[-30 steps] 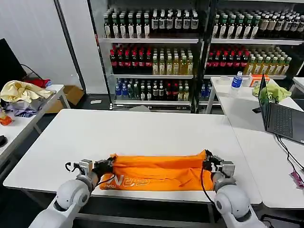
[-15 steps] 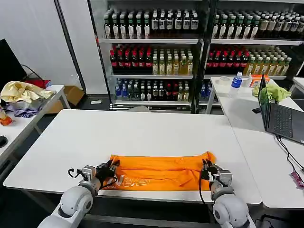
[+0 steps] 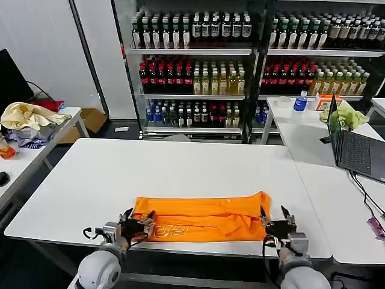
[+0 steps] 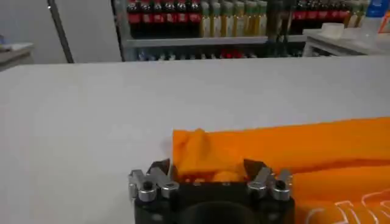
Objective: Fold and organize the clothes.
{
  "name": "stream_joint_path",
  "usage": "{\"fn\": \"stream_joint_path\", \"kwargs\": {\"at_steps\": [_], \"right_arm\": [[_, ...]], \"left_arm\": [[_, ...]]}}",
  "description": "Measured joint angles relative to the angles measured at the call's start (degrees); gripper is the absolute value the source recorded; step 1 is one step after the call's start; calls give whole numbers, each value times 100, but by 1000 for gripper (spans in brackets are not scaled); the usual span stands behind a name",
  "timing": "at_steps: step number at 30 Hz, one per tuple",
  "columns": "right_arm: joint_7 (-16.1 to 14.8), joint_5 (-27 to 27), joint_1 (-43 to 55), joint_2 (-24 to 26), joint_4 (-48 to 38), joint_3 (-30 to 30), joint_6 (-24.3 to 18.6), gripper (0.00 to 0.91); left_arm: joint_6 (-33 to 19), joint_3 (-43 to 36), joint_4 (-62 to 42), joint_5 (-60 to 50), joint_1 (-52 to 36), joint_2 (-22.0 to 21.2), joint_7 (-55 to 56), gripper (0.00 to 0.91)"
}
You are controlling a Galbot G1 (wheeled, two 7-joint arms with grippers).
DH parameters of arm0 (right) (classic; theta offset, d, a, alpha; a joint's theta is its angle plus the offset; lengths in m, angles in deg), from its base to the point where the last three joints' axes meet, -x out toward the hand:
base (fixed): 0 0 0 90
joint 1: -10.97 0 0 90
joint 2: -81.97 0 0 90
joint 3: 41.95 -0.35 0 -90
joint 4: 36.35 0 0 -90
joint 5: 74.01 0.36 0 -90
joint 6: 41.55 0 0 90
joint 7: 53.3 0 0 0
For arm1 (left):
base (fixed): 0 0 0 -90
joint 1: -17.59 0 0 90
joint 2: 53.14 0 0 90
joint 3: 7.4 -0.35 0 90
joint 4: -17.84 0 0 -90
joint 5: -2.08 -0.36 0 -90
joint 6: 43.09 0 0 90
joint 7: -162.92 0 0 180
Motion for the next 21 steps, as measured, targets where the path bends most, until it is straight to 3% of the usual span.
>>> {"fn": "stream_joint_path", "kwargs": {"at_steps": [2, 3, 4, 5, 6, 21], "right_arm": [[-9, -24, -135, 4, 94, -88, -27, 907], [-14, -33, -187, 5, 129, -122, -36, 907], [-19, -43, -243, 5, 166, -154, -44, 907], [-21, -53, -293, 2, 202, -184, -54, 907], [-22, -62, -345, -3, 242, -212, -65, 907], [5, -77, -678, -59, 518, -387, -101, 907]], "left_arm": [[-23, -9, 4, -32, 35, -97, 80, 907], [-39, -16, 5, -56, 48, -154, 123, 746], [-51, -23, 6, -73, 64, -204, 156, 504], [-60, -19, 2, -88, 71, -260, 197, 111], [-70, -8, -5, -94, 76, -309, 234, 30], [-256, 107, -23, -31, 313, -783, 510, 10]]}}
